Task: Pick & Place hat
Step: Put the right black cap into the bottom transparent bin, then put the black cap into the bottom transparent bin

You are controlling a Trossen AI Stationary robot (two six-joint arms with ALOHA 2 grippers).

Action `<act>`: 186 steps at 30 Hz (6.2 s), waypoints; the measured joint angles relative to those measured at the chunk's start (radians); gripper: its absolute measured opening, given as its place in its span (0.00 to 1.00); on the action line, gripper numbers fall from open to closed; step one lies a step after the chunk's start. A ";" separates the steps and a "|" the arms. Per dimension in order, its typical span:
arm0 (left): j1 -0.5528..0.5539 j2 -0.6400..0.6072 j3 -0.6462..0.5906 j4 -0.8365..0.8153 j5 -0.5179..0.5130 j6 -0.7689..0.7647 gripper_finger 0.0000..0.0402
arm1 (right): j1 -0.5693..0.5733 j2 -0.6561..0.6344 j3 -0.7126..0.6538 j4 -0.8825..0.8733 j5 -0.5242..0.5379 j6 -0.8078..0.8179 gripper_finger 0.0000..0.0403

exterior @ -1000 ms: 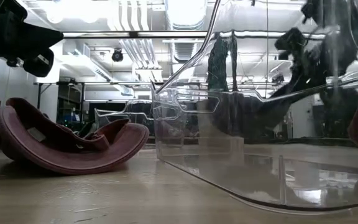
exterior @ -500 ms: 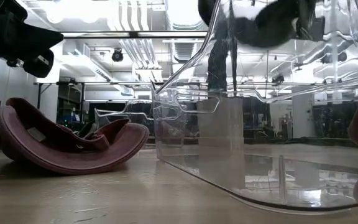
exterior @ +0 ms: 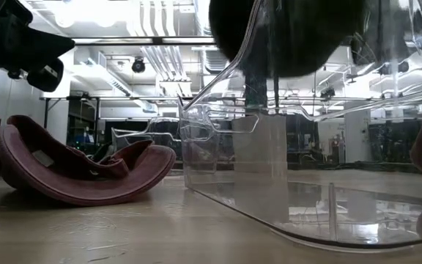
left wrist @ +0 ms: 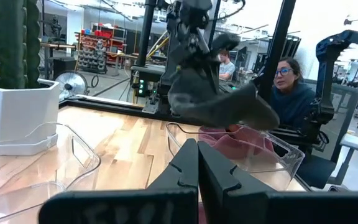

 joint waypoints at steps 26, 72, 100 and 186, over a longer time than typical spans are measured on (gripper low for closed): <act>0.000 0.000 0.004 0.534 -0.079 -0.236 0.00 | -0.002 0.159 0.001 0.115 -0.143 0.072 0.44; 0.035 0.407 0.602 -0.786 -0.682 -1.204 0.50 | -0.113 0.004 0.061 0.111 -0.046 0.025 0.56; 0.249 0.702 0.712 -1.279 -0.161 -1.823 0.50 | -0.112 0.004 0.058 0.109 0.065 -0.011 0.56; 0.632 0.921 0.626 -1.152 -0.094 -1.963 0.02 | -0.113 0.004 0.067 0.166 0.135 -0.260 0.56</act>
